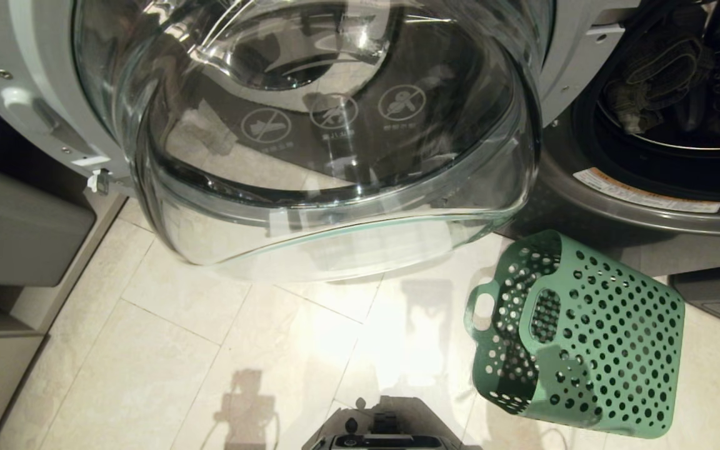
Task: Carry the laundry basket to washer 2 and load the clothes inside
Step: Close the washing machine door with the left hand
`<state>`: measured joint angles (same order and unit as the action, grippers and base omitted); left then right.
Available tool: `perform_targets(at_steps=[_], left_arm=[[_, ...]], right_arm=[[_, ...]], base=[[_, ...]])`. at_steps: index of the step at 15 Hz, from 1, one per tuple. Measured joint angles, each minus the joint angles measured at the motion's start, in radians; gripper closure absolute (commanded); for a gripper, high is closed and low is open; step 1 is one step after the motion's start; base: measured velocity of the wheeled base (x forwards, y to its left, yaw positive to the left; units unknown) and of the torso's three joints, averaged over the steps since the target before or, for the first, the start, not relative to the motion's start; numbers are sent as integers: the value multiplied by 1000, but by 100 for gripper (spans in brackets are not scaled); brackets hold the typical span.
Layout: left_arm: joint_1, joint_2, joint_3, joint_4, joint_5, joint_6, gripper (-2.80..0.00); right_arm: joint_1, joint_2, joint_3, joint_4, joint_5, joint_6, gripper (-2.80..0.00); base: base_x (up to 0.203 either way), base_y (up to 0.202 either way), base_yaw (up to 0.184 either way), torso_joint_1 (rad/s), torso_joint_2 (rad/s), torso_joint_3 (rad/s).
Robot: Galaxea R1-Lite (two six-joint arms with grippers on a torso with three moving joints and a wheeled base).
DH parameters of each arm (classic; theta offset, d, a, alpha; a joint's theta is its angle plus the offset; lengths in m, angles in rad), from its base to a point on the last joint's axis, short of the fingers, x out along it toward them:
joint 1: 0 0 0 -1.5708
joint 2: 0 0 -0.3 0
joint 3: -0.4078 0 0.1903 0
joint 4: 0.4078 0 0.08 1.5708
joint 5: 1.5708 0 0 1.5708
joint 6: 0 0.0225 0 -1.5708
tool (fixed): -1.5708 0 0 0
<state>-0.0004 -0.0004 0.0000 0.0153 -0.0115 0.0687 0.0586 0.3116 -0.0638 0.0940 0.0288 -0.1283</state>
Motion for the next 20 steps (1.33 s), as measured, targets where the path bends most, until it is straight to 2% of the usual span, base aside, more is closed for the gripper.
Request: perform_targets(at_steps=[2, 5, 10, 11, 14, 20], left_arm=[[0, 0, 0, 0, 0, 0, 0], [0, 0, 0, 0, 0, 0, 0], [0, 0, 0, 0, 0, 0, 0], [0, 0, 0, 0, 0, 0, 0], [0, 0, 0, 0, 0, 0, 0], [0, 0, 0, 0, 0, 0, 0]], right_arm=[[-47, 2, 42, -82, 19, -9, 0], [-69, -33, 62, -99, 26, -24, 0], [-66, -241, 63, -99, 26, -19, 0], [-65, -267, 63, -99, 23, 4, 0], [-63, -303, 64, -99, 8, 70, 0], [-63, -315, 63, -96, -22, 56, 0]], base=[[0, 0, 0, 0, 0, 0], [0, 0, 0, 0, 0, 0], [0, 0, 0, 0, 0, 0], [0, 0, 0, 0, 0, 0], [0, 0, 0, 0, 0, 0], [0, 0, 0, 0, 0, 0]])
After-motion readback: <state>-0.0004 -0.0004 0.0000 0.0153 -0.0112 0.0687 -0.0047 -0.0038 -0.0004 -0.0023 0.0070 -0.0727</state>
